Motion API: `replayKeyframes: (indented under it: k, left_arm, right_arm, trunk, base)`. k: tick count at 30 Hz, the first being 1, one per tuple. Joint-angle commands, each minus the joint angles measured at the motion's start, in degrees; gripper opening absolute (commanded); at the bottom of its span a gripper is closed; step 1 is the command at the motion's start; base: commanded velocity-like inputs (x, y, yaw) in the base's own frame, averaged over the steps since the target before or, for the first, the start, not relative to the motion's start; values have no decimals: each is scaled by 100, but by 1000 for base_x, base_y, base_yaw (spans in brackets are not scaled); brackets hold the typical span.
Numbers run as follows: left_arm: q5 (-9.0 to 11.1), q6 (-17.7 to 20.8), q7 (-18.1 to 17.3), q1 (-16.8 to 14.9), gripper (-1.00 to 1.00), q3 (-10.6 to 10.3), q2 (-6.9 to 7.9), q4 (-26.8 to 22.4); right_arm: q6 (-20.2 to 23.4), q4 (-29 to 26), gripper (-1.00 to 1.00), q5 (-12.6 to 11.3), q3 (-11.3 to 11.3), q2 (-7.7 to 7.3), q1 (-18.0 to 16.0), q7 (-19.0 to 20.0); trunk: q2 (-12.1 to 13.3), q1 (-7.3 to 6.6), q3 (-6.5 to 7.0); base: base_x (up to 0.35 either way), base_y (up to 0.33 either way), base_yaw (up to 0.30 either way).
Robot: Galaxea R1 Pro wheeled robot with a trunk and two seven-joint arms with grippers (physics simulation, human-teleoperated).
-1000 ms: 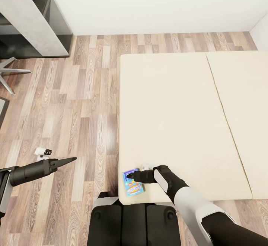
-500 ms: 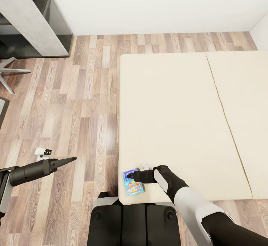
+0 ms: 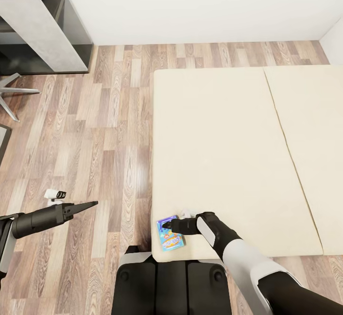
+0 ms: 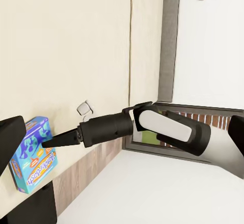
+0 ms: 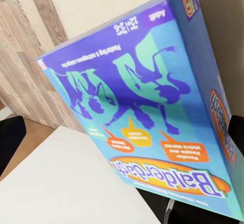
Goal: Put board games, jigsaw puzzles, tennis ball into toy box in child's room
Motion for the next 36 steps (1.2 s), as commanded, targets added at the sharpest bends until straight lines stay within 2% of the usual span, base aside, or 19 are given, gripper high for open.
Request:
replayKeyframes:
  k: [1,36]
  left_arm:
    - [-6,63,-25,-1,100,1,2,-2]
    - [-6,62,-25,-1,100,-6,2,-2]
  right_arm:
    - [18,-3,100,19,5,0,-2,16]
    - [70,-3,100,12,-17,0,-2,190]
  trunk:
    - [-9,3,-6]
    - [-9,3,-6]
  base:
    - [0,0,0]
    - [0,0,0]
